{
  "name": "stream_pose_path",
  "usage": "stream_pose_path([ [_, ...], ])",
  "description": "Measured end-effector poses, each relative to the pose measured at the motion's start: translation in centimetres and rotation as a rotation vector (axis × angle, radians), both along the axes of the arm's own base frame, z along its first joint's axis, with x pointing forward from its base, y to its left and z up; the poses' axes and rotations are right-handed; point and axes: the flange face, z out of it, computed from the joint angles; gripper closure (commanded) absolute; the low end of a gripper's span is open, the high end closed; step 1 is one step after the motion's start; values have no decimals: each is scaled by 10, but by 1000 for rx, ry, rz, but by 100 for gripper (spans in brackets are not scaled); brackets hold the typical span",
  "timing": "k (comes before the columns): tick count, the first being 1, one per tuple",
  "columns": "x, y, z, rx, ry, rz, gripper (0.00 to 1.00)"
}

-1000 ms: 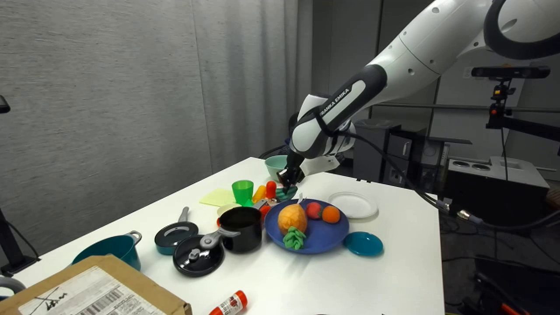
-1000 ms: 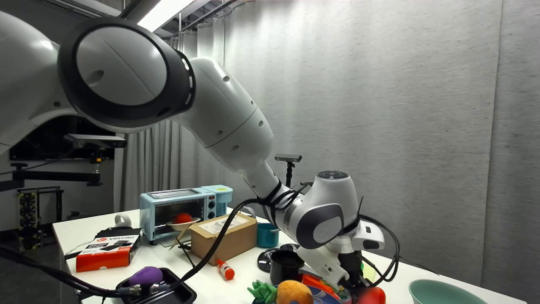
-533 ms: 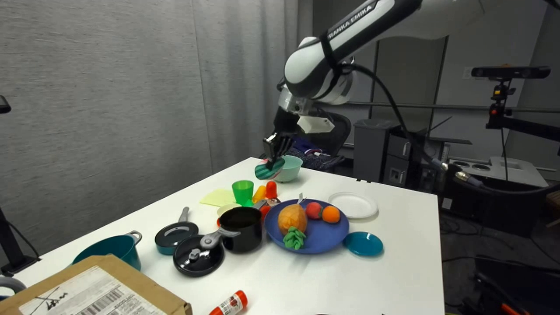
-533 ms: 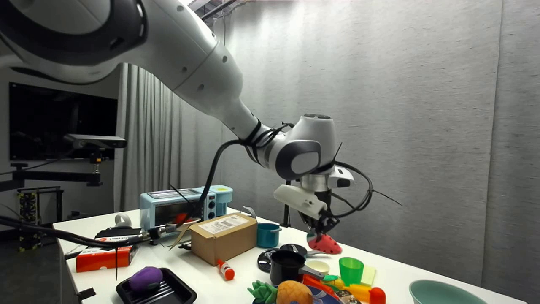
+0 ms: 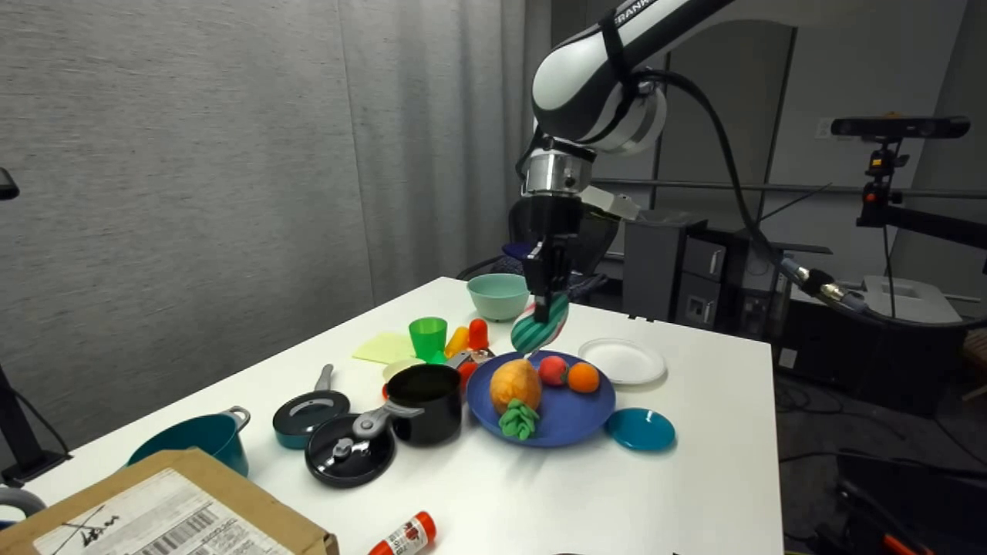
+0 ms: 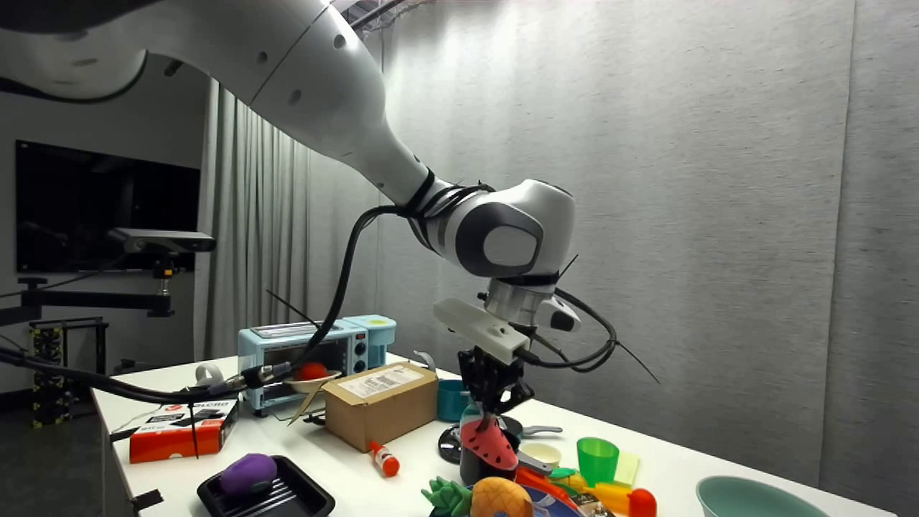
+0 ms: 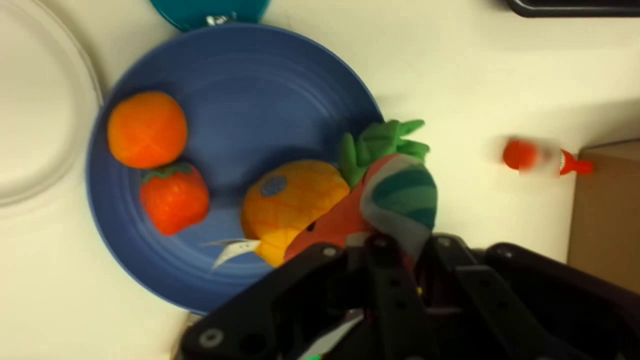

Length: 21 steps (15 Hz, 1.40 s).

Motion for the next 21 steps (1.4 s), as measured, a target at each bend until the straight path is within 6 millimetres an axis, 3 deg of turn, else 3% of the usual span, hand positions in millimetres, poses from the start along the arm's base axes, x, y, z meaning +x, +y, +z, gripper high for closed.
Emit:
stream_pose_path([
  [2,-12,-13,-18,-50,45,12,97],
  [5,-31,-12,-49,-80,121,42,97],
  [6,-37,-8,-60,-82,142,55,65],
  [7,-41,-3,-69,-83,157,66,64],
  [10,-49,12,-89,-92,152,83,41],
  [15,-47,16,-98,-134,54,76,4],
  [21,-45,17,-101,-142,-3,67,0],
])
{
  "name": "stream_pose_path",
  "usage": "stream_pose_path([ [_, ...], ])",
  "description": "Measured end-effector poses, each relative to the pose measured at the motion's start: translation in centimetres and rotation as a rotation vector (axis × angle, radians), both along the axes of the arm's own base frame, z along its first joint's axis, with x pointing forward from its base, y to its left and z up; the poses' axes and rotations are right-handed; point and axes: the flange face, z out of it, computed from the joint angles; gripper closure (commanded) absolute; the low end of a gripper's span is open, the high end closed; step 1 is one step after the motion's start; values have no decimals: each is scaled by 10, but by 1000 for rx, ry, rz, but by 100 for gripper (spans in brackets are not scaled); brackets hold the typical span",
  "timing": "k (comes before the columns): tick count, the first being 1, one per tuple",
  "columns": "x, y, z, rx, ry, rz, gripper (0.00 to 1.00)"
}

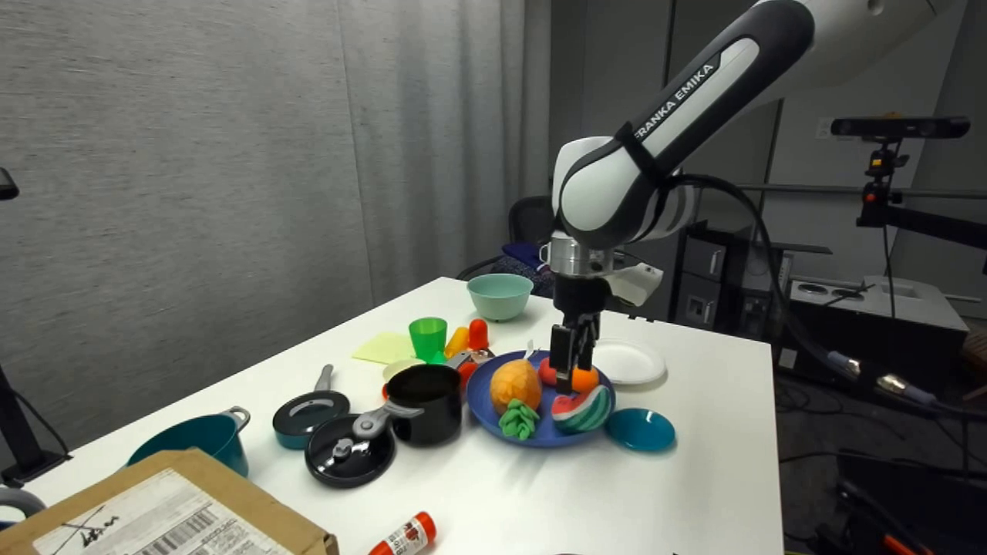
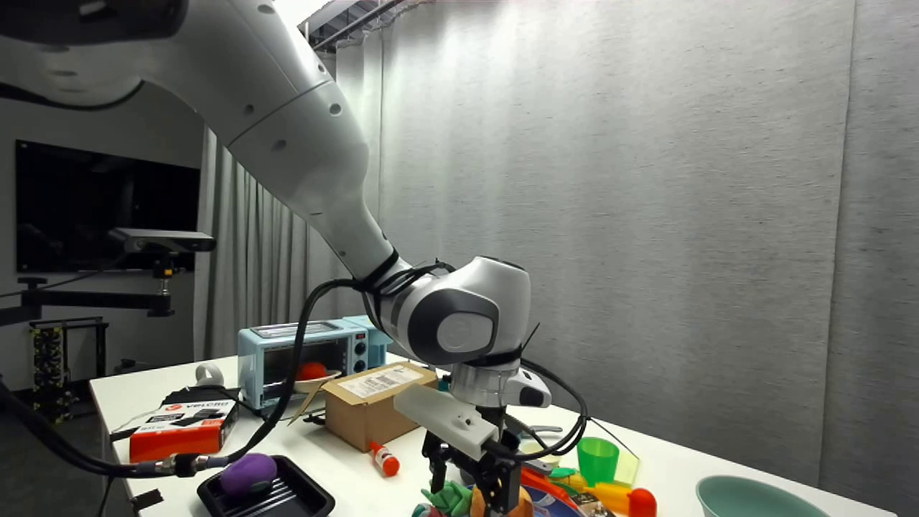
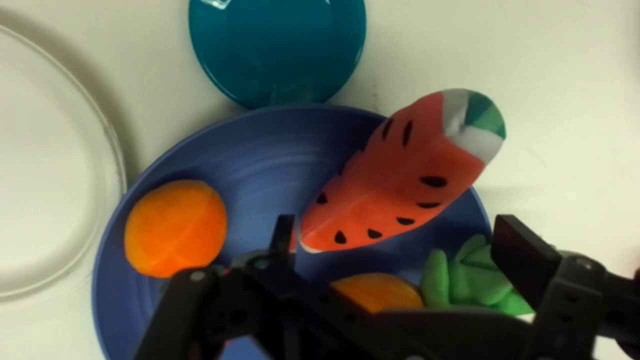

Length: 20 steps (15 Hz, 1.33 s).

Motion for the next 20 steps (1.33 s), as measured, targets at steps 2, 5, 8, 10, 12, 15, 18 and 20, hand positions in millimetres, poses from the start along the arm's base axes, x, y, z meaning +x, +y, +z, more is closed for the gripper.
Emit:
stream_pose_path([
  [2,2,17,4,94,-27,32,0],
  [5,4,50,19,250,-42,89,0],
  [8,0,86,25,392,-12,172,0],
  [10,-7,110,19,468,27,246,0],
  [12,-11,124,13,494,48,284,0],
  [15,-11,125,11,496,49,292,0],
  [18,-11,125,11,496,48,293,0],
  [20,-11,125,11,496,48,293,0],
])
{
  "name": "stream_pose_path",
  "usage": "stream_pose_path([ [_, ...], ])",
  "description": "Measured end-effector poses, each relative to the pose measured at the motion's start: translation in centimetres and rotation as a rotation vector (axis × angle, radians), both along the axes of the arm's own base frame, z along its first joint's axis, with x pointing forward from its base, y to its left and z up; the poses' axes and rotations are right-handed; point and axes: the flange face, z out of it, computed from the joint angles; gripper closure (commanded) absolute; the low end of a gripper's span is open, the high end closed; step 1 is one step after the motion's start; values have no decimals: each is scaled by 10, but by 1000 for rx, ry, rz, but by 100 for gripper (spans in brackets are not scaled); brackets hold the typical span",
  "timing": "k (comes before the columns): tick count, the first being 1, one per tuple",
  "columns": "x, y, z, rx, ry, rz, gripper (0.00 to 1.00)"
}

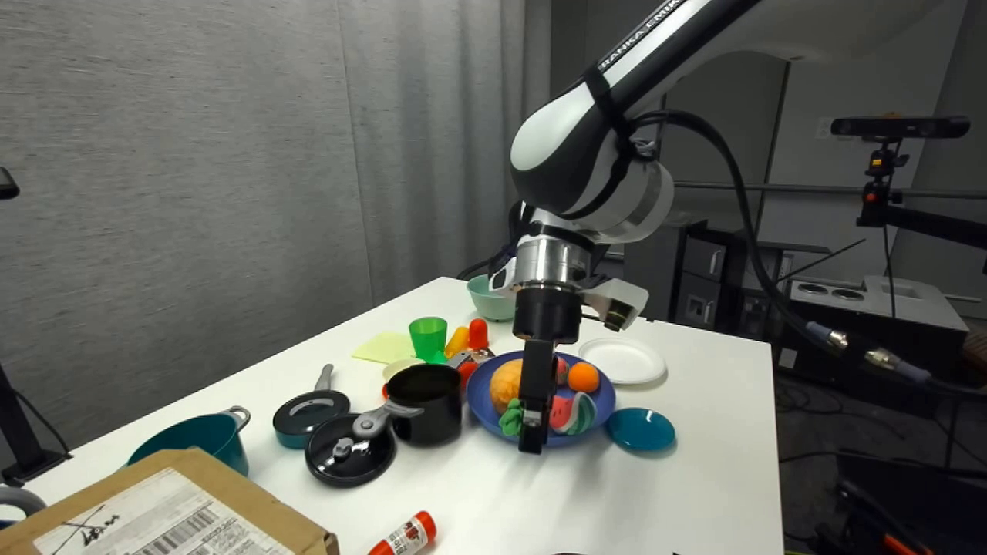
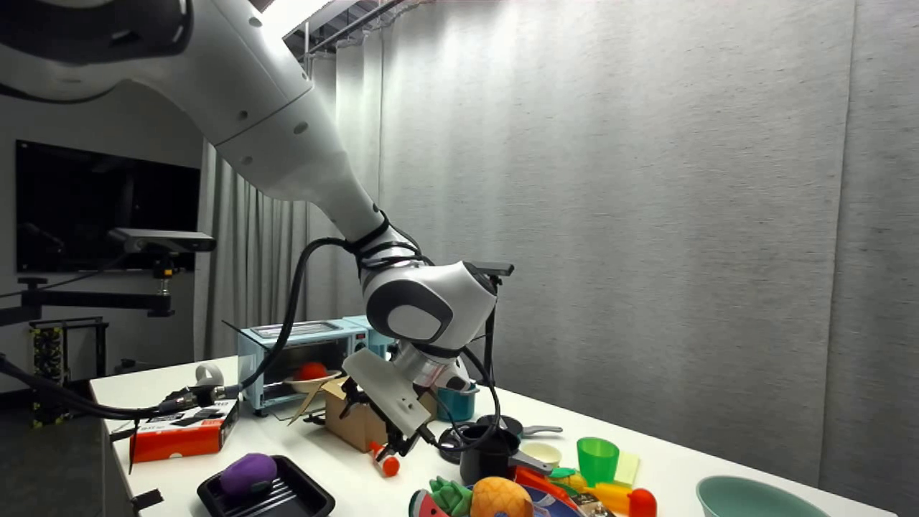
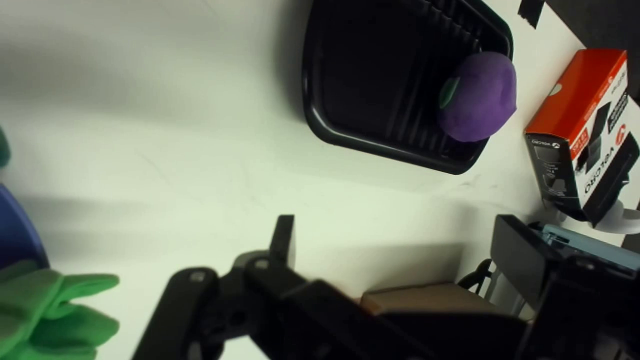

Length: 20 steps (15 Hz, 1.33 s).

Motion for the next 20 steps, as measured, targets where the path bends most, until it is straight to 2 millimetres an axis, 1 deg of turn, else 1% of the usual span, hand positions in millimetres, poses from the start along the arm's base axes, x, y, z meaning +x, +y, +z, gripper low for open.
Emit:
stream_pose_path([
  [4,0,-1,-1,-2,1,-2,0],
  [6,-1,6,-8,18,13,-9,0],
  [7,-2,14,-14,42,23,-10,0],
  [9,-10,38,-31,91,51,6,0],
  [13,-40,100,-69,138,121,80,0],
  [15,-53,124,-79,161,136,109,0],
  [17,-62,140,-83,186,120,120,0],
  [20,-74,156,-89,198,100,129,0],
])
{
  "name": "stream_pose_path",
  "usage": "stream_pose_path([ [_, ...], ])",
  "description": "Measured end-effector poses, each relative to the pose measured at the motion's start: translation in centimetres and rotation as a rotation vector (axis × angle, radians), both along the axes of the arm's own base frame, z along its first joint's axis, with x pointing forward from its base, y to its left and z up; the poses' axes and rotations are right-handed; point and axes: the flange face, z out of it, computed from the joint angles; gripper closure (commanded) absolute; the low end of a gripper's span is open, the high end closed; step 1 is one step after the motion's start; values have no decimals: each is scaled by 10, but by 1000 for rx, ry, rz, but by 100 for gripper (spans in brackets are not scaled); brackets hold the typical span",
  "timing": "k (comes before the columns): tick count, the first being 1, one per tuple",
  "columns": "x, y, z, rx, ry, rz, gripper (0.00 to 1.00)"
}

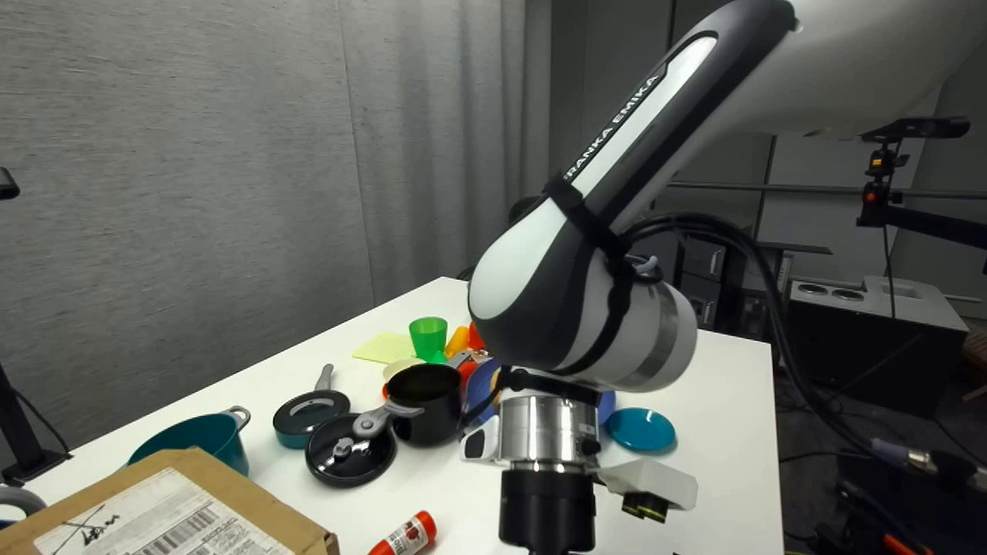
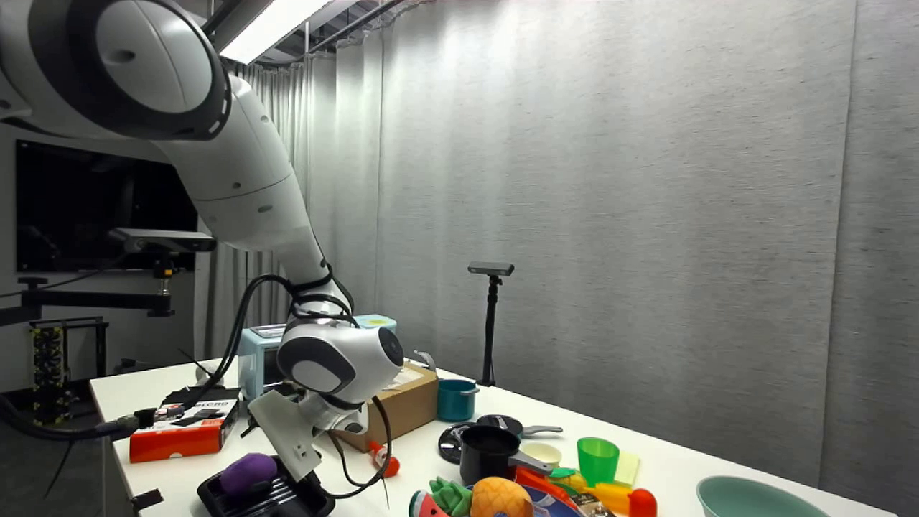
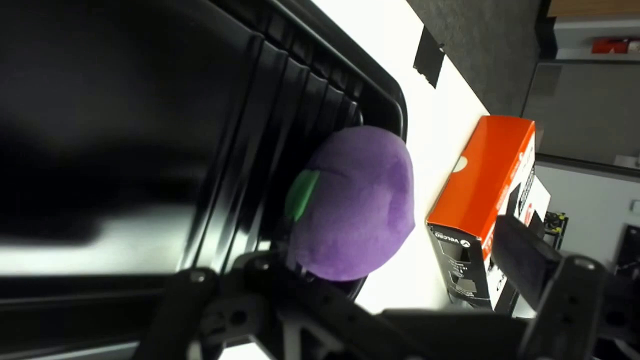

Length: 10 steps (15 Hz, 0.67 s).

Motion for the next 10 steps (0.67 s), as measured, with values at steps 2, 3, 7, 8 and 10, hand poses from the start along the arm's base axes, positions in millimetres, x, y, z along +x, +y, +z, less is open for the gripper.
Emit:
stream_pose_path([
  [2,-10,9,-6,-14,-7,17,0],
  [3,-15,13,-9,-26,-14,26,0],
  [7,-32,30,-19,-94,-91,45,44],
  [8,-34,33,-18,-112,-122,45,51],
  [10,-36,39,-14,-136,-181,40,66],
])
